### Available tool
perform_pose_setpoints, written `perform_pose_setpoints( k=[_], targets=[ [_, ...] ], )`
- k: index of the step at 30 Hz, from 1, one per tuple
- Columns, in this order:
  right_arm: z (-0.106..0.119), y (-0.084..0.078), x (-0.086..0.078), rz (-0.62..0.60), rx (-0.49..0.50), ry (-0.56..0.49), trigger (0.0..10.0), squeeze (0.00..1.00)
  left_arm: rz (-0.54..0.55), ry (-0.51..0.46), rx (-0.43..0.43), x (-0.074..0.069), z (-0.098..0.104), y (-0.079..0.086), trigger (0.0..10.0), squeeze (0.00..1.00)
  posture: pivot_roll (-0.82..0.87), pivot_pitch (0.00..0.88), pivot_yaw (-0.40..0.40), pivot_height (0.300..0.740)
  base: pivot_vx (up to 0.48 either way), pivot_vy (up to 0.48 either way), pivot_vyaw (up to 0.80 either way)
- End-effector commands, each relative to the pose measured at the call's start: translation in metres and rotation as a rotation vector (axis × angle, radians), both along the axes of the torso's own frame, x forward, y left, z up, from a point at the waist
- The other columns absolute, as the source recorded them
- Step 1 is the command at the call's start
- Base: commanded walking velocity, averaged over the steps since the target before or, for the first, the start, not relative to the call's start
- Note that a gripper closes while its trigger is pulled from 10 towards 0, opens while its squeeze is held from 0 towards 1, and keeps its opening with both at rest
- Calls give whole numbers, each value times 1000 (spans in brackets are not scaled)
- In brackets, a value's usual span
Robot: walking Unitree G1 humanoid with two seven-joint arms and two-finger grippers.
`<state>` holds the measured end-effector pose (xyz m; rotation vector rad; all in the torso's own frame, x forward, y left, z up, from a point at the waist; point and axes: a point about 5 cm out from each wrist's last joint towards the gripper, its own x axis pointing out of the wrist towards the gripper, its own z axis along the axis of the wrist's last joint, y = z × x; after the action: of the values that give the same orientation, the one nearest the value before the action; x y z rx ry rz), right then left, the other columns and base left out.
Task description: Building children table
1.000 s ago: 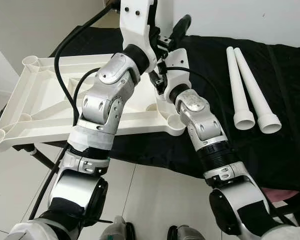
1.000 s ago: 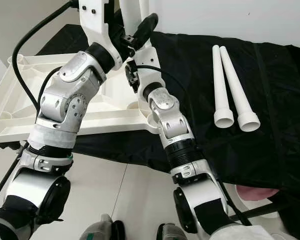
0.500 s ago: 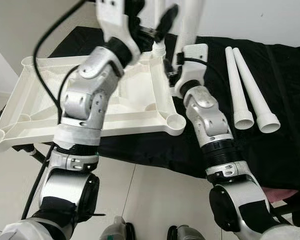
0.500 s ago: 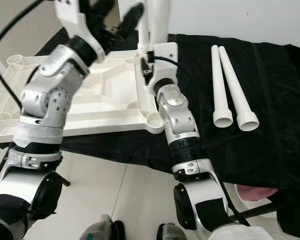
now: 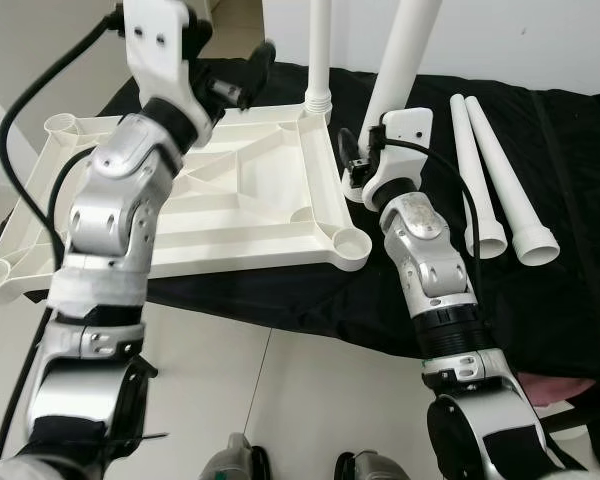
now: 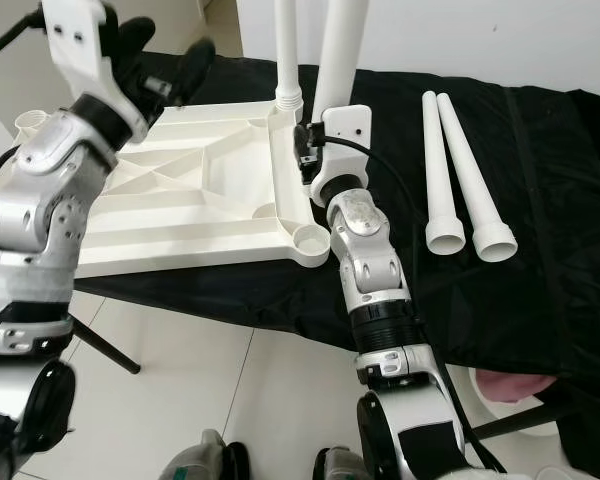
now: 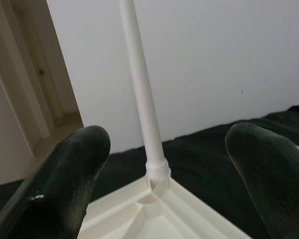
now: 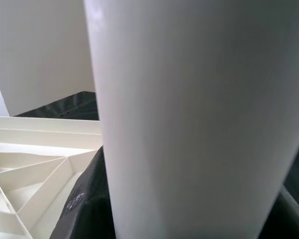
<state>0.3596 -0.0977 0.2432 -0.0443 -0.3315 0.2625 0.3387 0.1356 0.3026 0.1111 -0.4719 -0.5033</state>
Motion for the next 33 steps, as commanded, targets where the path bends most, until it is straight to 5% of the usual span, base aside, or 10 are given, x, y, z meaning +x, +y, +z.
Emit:
perform_pose_setpoints(
  k=[1, 10, 15, 19, 26, 33],
  targets=[
    [0, 1, -3, 10, -10, -23, 10000, 0, 11, -21, 33, -3, 0, 3, 10000, 0, -49, 59, 47, 740, 0, 0, 0],
    [-9, -3, -8, 10, -16, -18, 10000, 0, 10, 87, 91, -6, -43, 13, 10000, 0, -52, 52, 50, 740, 0, 0, 0],
    [-11, -7, -9, -2, -25, -23, 10000, 0, 135, 224, 64, -3, -82, 43, 10000, 0, -71, 58, 69, 740, 0, 0, 0],
    [-11, -8, -11, -7, -25, -27, 10000, 0, 152, 282, 49, -7, -98, 49, 10000, 0, -79, 61, 77, 740, 0, 0, 0],
    [-11, -9, -12, -7, -15, -36, 10000, 0, -2, 355, 43, -19, -117, 43, 10000, 0, -77, 66, 80, 740, 0, 0, 0],
    [-14, -10, -13, -11, -12, -32, 10000, 0, -206, 394, 156, -41, -137, 29, 10000, 0, -79, 67, 87, 740, 0, 0, 0]
  ],
)
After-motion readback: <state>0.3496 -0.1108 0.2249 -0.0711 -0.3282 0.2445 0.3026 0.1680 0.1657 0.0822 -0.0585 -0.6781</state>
